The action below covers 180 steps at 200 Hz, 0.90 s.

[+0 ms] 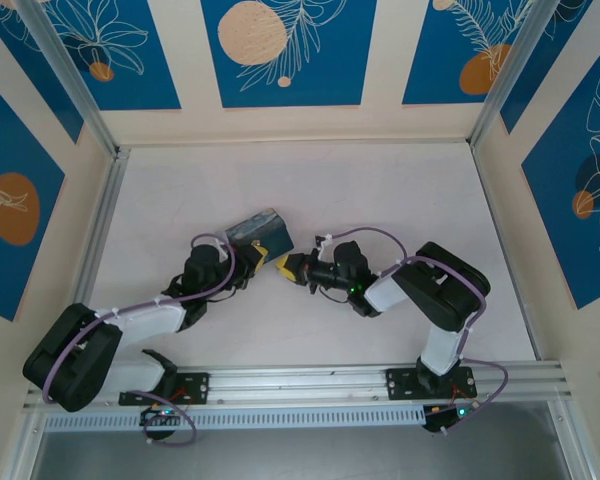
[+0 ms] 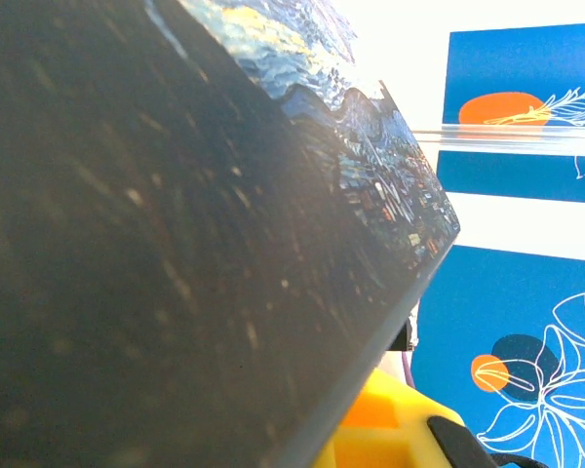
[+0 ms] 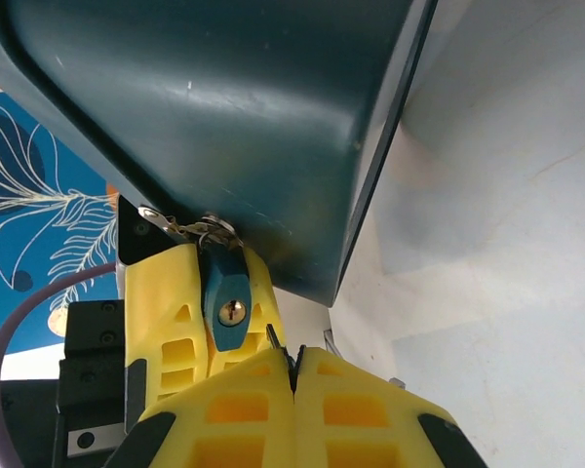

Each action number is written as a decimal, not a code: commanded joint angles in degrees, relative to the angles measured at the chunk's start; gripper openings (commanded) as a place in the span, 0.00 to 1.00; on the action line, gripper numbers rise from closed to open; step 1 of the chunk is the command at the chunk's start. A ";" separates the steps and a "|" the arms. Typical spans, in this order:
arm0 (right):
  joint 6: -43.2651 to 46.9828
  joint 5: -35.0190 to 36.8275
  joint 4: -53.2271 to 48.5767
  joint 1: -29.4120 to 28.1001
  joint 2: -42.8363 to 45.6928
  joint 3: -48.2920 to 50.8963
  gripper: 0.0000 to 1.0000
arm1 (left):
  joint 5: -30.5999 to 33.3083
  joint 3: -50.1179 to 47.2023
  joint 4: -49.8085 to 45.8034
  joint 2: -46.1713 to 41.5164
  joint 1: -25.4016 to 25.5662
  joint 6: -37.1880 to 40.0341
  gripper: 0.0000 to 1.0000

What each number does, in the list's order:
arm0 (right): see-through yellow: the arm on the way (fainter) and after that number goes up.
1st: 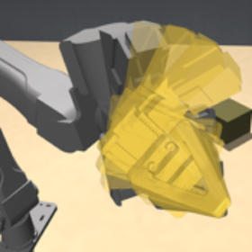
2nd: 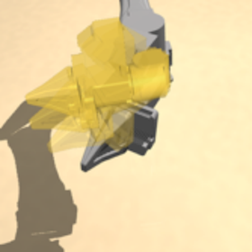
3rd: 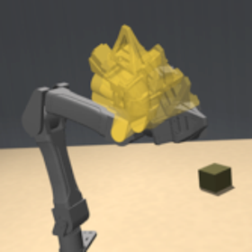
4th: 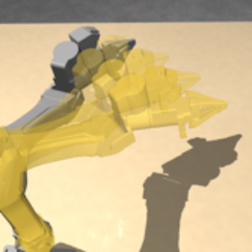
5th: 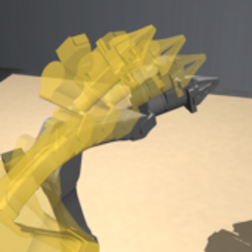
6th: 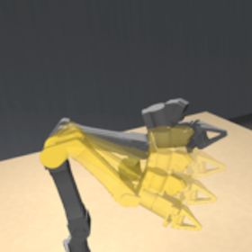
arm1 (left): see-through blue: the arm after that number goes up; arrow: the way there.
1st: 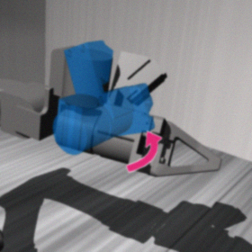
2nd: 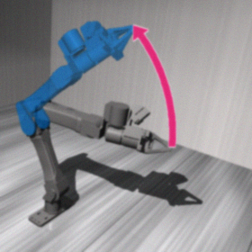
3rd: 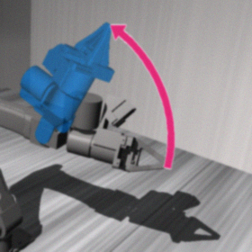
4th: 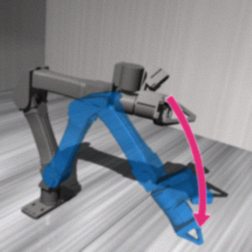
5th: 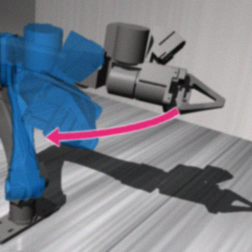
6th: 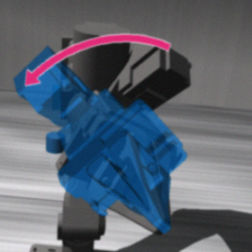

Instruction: Unlock a padlock with a key

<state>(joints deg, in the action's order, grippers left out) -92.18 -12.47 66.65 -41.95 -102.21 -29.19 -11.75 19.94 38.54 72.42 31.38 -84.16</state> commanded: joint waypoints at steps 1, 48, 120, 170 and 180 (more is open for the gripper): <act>-0.63 1.82 2.38 -0.50 0.07 -1.14 0.00 | 0.85 -0.52 4.26 -1.80 -0.64 -0.41 0.00; -0.45 2.36 1.81 -0.42 0.71 -0.49 0.00 | 1.20 -1.14 4.00 -2.15 -0.61 -0.27 0.00; 0.15 2.48 0.05 -0.32 1.42 -1.12 0.00 | 1.11 -1.25 3.91 -2.53 -0.63 -0.38 0.00; 0.03 2.05 -0.21 -0.36 0.06 -3.47 0.00 | 1.11 -1.32 3.32 -3.38 -0.64 -0.13 0.00; -0.10 1.97 -0.19 -0.33 -0.14 -3.75 0.00 | 1.11 -1.22 3.03 -3.62 -0.66 -0.04 0.00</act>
<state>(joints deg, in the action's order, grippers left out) -92.40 -11.31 66.15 -42.00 -102.13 -30.92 -10.85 18.79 38.54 70.63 31.22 -84.16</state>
